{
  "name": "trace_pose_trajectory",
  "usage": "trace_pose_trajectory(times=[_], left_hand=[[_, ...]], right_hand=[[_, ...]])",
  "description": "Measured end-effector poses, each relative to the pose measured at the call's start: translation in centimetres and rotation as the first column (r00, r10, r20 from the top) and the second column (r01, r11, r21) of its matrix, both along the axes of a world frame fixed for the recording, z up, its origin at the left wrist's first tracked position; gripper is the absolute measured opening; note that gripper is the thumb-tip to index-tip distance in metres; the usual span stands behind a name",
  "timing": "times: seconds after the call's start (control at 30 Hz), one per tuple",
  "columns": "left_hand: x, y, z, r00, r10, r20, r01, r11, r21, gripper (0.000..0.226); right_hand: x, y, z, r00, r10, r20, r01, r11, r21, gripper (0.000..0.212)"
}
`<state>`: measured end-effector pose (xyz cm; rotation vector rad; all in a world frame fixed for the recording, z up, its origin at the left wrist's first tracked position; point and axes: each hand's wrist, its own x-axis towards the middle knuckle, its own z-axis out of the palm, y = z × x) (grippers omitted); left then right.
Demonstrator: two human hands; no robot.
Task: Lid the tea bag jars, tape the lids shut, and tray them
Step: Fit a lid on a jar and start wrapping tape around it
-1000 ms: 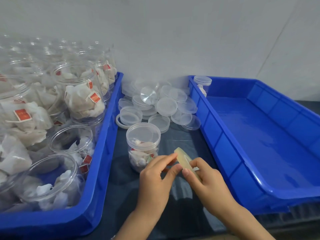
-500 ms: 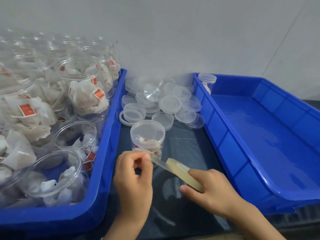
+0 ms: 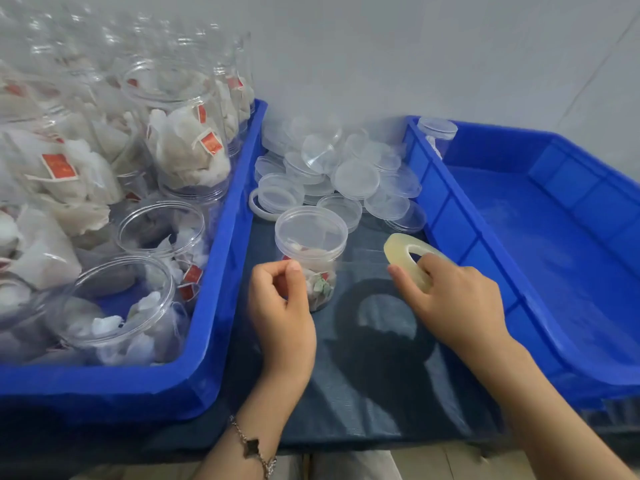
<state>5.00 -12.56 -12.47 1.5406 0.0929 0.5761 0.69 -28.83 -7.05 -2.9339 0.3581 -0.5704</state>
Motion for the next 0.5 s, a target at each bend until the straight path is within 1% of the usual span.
trace_pose_trajectory(times=[0.13, 0.33, 0.5], left_hand=[[0.3, 0.0, -0.2, 1.0, -0.003, 0.013, 0.003, 1.0, 0.024, 0.021], [0.7, 0.3, -1.0, 1.0, 0.006, 0.012, -0.006, 0.999, 0.034, 0.012], [1.0, 0.7, -1.6, 0.997, 0.021, 0.072, -0.027, 0.996, 0.083, 0.007]], right_hand=[[0.5, -0.2, -0.6, 1.0, -0.023, 0.009, 0.023, 1.0, 0.011, 0.054], [1.2, -0.2, -0.9, 0.999, -0.036, -0.027, 0.036, 0.999, 0.0, 0.062], [1.4, -0.3, -1.1, 0.999, -0.038, -0.038, 0.038, 0.999, 0.003, 0.064]])
